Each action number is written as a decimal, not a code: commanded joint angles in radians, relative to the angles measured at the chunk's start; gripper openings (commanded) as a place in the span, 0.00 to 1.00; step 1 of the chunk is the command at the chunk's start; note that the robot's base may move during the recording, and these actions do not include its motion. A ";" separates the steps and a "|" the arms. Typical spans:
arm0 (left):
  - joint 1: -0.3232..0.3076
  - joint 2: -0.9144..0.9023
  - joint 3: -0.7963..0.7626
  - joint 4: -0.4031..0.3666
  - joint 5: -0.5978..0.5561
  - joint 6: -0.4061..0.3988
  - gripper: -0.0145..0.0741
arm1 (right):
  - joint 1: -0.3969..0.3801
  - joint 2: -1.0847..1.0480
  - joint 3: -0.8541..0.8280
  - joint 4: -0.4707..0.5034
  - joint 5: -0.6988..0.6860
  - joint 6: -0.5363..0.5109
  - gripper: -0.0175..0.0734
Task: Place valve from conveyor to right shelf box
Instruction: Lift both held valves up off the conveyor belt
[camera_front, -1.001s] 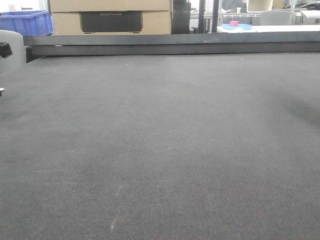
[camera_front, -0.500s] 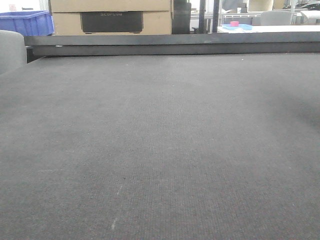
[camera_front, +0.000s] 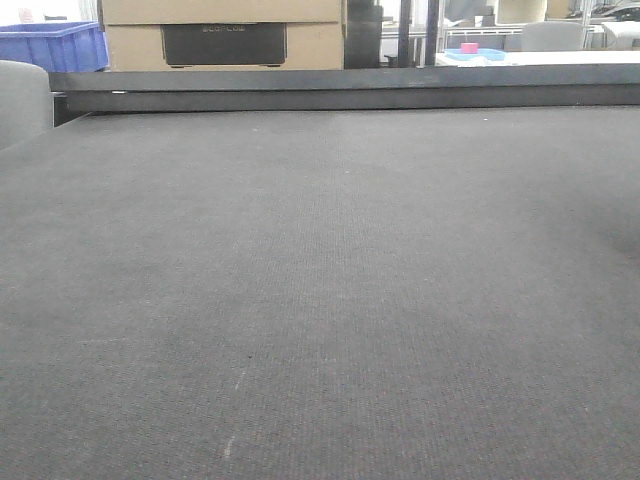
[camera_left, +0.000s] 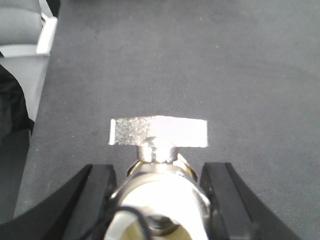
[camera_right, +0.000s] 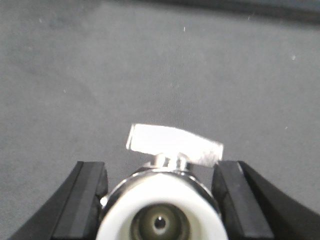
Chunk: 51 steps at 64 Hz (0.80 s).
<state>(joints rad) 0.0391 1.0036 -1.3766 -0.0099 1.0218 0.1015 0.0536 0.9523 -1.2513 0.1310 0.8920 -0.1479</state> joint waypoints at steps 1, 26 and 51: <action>-0.005 -0.070 0.060 -0.005 -0.093 -0.007 0.04 | 0.000 -0.054 0.027 -0.001 -0.088 -0.004 0.02; -0.005 -0.204 0.202 -0.005 -0.182 -0.007 0.04 | 0.000 -0.236 0.198 -0.001 -0.228 -0.004 0.02; -0.005 -0.205 0.202 -0.005 -0.198 -0.007 0.04 | 0.000 -0.256 0.196 -0.001 -0.249 -0.004 0.02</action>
<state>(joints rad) 0.0391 0.8085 -1.1706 -0.0099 0.8790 0.1015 0.0536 0.7061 -1.0452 0.1310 0.7193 -0.1479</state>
